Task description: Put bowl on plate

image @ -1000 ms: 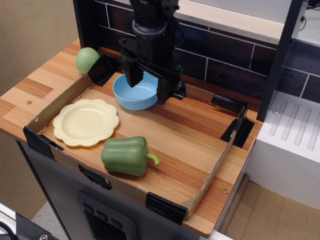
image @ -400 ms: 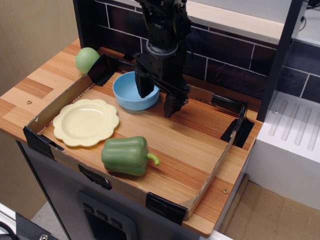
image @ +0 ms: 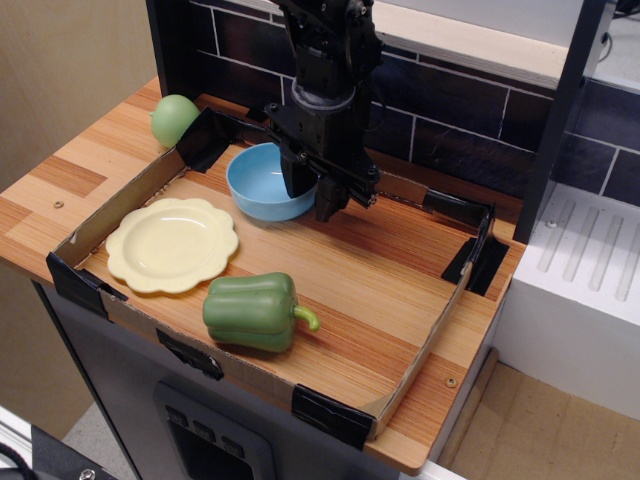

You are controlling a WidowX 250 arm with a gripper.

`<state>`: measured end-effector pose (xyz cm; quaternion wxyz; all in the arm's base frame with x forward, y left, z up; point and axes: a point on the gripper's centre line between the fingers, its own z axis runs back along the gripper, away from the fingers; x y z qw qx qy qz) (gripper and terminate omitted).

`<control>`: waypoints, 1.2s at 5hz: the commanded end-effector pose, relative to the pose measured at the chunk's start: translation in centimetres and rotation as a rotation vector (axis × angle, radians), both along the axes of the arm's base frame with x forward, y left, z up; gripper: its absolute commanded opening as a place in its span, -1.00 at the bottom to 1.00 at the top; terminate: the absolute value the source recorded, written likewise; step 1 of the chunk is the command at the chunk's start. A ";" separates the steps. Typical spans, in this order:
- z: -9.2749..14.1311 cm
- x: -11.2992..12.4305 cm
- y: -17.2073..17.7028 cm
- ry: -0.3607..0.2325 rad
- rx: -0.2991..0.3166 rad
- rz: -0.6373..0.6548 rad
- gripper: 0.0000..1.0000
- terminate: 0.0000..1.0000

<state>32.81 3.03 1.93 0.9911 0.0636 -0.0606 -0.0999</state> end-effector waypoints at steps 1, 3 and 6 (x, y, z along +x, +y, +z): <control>0.6 0.9 0.7 -0.037 0.049 0.010 -1.00 -1.00; 4.6 -0.6 0.5 -0.076 0.006 0.044 -1.00 -1.00; 4.2 -6.5 4.0 -0.033 -0.019 0.156 -1.00 -1.00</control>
